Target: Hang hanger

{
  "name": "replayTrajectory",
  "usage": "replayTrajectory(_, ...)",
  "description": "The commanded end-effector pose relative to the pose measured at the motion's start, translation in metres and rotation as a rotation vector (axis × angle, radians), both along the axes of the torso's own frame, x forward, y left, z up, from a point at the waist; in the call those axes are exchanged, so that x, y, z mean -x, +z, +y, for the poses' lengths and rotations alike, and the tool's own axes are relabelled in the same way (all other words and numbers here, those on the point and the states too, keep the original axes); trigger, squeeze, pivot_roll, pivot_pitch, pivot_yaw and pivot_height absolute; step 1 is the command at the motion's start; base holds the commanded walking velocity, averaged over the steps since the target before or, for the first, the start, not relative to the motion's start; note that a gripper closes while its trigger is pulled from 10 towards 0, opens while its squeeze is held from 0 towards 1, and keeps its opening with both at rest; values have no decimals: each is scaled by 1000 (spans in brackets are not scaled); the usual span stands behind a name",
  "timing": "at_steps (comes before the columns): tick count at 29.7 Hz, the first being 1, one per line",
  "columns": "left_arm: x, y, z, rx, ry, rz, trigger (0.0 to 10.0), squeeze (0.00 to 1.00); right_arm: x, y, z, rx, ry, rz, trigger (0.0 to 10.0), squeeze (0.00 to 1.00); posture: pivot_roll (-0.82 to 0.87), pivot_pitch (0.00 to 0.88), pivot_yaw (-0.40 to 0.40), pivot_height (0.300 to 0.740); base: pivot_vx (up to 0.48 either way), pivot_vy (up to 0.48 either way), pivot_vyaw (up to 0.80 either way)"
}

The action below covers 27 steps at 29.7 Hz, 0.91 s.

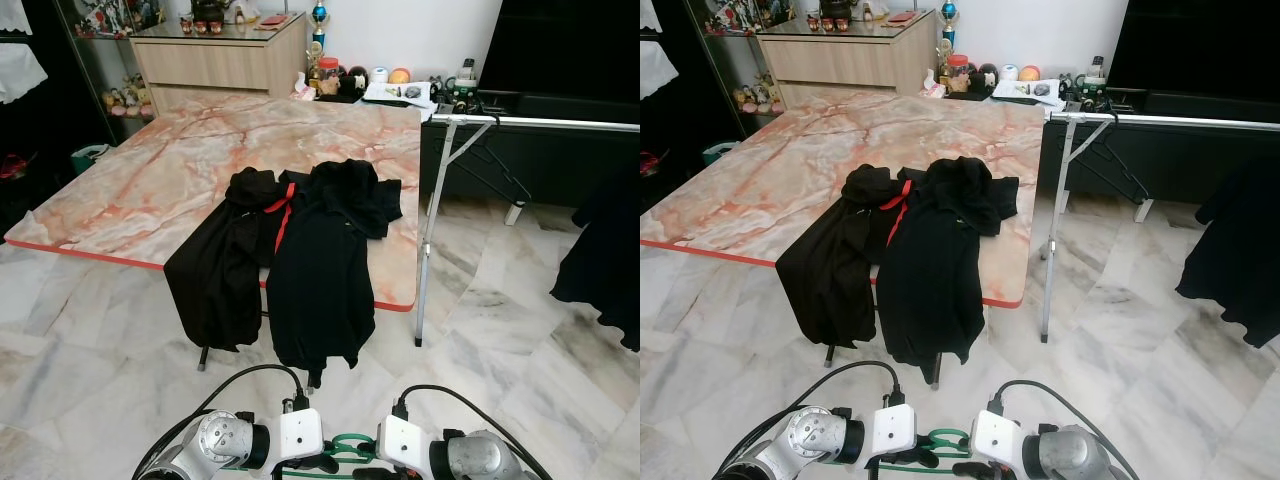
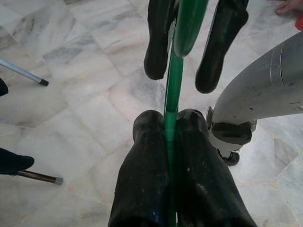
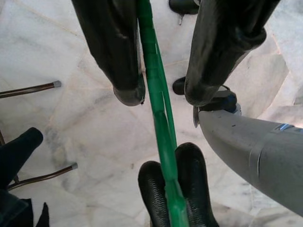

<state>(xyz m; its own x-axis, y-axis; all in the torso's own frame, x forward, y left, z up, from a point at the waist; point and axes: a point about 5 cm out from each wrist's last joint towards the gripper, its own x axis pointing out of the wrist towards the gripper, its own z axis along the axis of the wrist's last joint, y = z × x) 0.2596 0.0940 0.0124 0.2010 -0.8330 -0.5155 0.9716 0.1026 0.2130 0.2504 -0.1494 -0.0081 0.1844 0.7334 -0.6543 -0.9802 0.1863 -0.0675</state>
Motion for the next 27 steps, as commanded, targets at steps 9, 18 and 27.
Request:
replayTrajectory(9, -8, -1, 21, -74, 72, -3, 0, 0, 7, -3, -23, 112, 69, 59, 10000, 1000, 64, 18, 5, 740, 0, 0, 0)
replayTrajectory(18, -7, -8, 52, -266, 38, -36, 0, 0, 4, 0, -31, 127, 52, 39, 10000, 1000, 63, 17, 6, 740, 0, 0, 0)
replayTrajectory(27, 17, -38, 106, -410, 351, 70, 1137, 0, 1, -5, -40, 174, -114, -49, 10000, 0, 70, 17, 9, 740, 0, 0, 0)
